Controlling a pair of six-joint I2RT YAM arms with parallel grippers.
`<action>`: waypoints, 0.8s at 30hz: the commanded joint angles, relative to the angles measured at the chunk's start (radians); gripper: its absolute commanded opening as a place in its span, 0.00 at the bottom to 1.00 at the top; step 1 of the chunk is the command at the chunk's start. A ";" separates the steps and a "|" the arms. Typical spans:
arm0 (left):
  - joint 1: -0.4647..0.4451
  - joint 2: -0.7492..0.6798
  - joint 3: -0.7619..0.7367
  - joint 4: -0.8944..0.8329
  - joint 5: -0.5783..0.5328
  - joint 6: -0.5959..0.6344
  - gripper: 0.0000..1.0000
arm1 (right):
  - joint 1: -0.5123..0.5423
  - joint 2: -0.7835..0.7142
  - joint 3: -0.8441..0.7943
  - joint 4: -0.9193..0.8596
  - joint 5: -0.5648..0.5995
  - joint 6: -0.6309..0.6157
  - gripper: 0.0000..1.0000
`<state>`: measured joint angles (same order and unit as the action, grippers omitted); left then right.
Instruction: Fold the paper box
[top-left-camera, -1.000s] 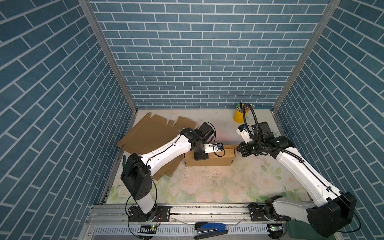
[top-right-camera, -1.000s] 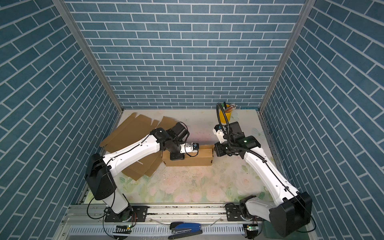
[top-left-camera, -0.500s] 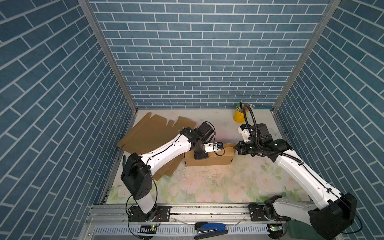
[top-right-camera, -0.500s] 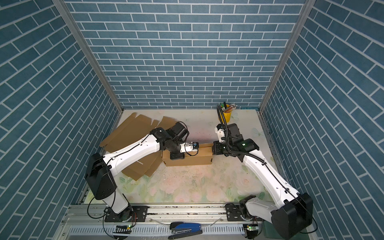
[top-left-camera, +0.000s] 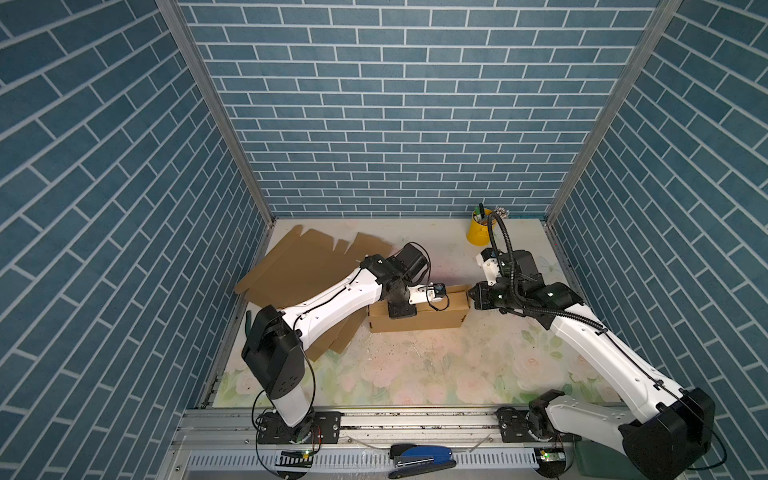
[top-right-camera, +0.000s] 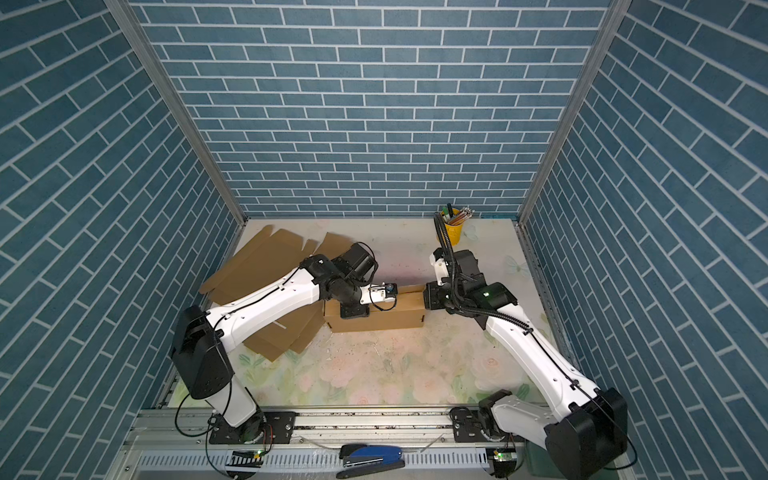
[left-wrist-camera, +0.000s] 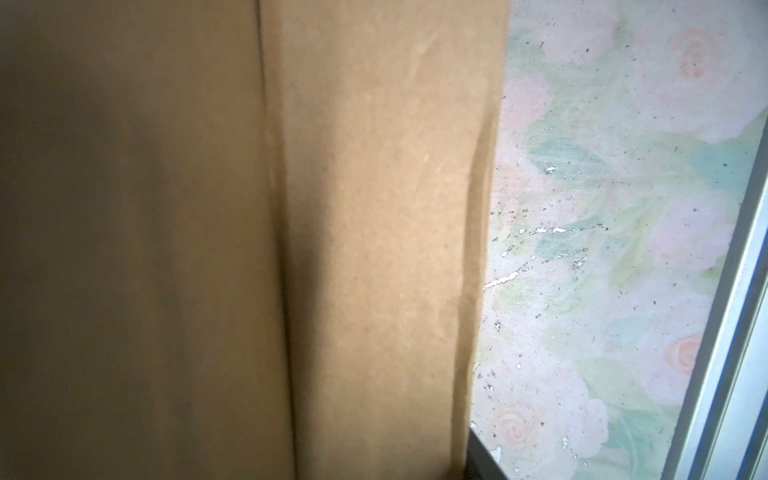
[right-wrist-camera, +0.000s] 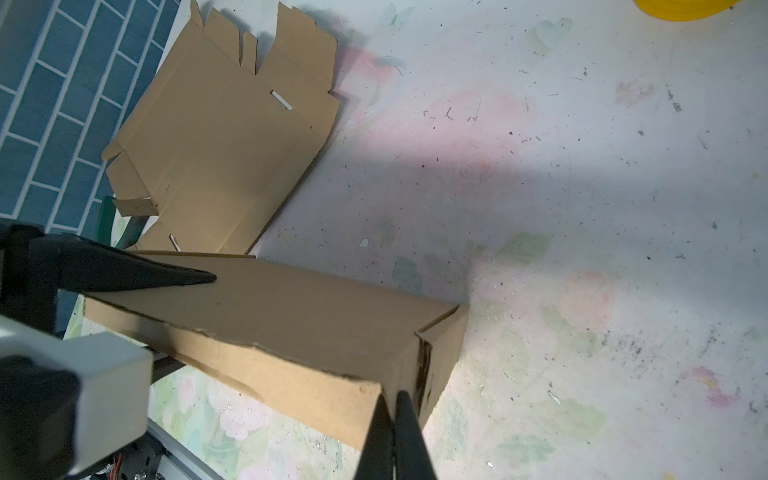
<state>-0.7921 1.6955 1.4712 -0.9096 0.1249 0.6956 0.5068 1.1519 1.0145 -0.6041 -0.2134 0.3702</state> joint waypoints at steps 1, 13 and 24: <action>0.001 0.056 -0.022 0.000 0.009 0.017 0.49 | 0.016 0.026 0.002 -0.040 0.009 0.017 0.04; 0.003 0.060 -0.020 0.000 0.010 0.017 0.49 | 0.017 0.025 -0.035 -0.017 -0.027 0.017 0.00; 0.005 0.058 -0.010 -0.002 0.009 0.013 0.50 | 0.017 0.032 -0.068 -0.058 0.059 -0.054 0.00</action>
<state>-0.7895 1.6966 1.4715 -0.9073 0.1261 0.6952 0.5190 1.1538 1.0092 -0.6025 -0.1738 0.3347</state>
